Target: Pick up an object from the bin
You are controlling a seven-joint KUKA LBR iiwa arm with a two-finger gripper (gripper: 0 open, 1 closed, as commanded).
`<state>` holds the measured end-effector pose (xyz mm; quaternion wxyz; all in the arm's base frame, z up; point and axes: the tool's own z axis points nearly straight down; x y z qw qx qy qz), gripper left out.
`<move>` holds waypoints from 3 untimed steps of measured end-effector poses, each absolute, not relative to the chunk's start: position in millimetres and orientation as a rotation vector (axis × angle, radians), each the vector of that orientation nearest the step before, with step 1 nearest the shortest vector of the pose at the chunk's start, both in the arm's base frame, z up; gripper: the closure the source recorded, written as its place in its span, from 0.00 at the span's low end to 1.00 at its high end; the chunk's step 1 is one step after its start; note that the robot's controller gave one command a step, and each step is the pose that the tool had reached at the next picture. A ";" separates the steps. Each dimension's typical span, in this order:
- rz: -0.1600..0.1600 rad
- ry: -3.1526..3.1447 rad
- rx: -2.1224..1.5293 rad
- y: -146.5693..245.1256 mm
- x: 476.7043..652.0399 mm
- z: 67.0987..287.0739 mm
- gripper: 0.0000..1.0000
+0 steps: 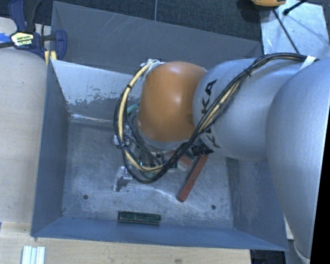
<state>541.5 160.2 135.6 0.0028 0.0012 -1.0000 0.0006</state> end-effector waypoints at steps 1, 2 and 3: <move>-0.002 -3.144 0.000 160.0 543.6 139.9 0.00; -0.006 -3.152 -0.012 132.4 581.3 104.2 0.00; -0.011 -3.162 -0.276 70.4 577.3 79.8 1.00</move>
Offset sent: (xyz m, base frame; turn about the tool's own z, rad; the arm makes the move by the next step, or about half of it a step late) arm 0.0541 -0.0440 -0.0533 0.0187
